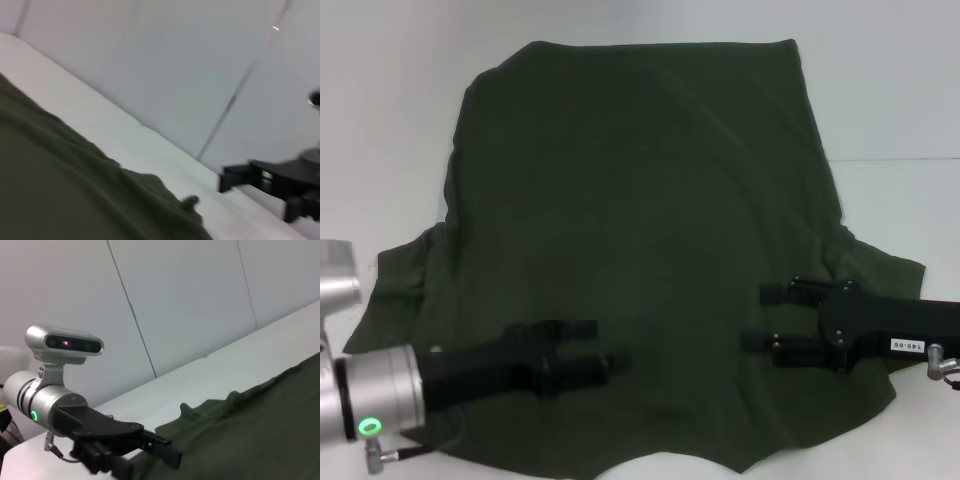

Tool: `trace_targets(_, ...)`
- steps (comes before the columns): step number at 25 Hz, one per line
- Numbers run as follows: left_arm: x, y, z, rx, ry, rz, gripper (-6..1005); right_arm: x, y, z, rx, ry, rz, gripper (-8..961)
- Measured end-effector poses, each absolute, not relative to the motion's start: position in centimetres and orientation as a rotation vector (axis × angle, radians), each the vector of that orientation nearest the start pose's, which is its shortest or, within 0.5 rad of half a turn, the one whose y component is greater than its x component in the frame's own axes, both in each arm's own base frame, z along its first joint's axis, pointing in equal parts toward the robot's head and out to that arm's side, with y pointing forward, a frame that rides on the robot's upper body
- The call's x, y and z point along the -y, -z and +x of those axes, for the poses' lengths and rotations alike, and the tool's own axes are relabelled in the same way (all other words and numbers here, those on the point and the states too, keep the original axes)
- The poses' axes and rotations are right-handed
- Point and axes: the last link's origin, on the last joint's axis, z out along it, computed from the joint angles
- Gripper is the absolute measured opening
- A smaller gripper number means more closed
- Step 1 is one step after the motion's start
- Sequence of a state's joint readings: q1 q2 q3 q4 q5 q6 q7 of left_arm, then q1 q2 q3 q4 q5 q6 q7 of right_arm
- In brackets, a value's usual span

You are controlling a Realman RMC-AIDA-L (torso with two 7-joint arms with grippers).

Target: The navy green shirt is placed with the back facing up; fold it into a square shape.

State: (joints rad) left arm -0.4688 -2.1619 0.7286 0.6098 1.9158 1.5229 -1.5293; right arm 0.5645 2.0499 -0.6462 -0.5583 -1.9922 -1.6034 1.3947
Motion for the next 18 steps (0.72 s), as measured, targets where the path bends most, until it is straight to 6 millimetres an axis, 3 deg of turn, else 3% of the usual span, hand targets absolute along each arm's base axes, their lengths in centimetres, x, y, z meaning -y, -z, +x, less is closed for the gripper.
trace_targets(9, -32.8, 0.9, -28.6, 1.156, 0.952, -2.296, 877, -32.9, 0.6, 24.8, -0.702, -0.888, -2.726, 880)
trace_targets(18, -34.3, -1.2, -32.8, 1.295, 0.789, -2.020, 876, -33.4, 0.9, 23.9, -0.720, -0.939, -2.711, 879)
